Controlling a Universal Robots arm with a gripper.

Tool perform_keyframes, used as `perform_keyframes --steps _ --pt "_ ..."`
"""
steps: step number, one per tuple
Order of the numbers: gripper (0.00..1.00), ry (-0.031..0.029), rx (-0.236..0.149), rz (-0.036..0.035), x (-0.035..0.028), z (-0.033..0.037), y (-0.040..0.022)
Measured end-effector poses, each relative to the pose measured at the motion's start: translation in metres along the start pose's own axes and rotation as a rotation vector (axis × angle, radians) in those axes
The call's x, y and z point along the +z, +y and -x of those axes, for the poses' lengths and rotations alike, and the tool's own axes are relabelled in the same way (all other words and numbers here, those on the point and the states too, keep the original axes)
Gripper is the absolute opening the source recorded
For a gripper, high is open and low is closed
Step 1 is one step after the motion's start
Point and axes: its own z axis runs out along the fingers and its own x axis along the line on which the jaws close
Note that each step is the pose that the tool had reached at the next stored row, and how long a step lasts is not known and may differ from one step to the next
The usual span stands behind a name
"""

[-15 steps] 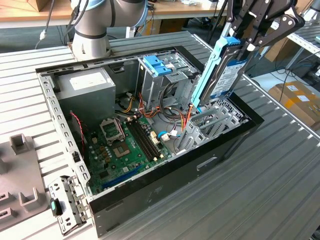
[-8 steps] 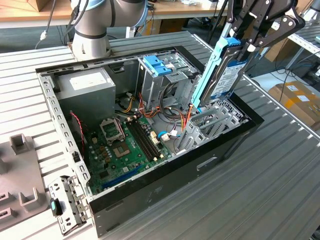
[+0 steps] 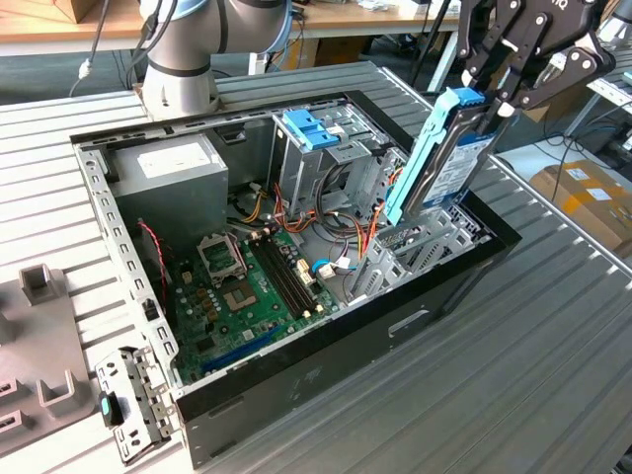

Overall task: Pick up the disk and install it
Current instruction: 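Insert the disk into the insertion slot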

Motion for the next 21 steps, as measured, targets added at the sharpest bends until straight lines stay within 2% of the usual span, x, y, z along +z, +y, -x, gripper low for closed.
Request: perform_keyframes --steps 1,2,14,21 --pt "0.35 -0.0007 -0.002 -0.0066 0.001 -0.0015 -0.0001" --pt "0.35 -0.0008 -0.002 -0.0094 0.0016 -0.0019 -0.0001" --pt "0.35 -0.0008 -0.002 -0.0095 0.0085 -0.0023 0.0001" --pt "0.35 -0.0007 -0.002 -0.0096 0.0189 -0.0024 0.0003"
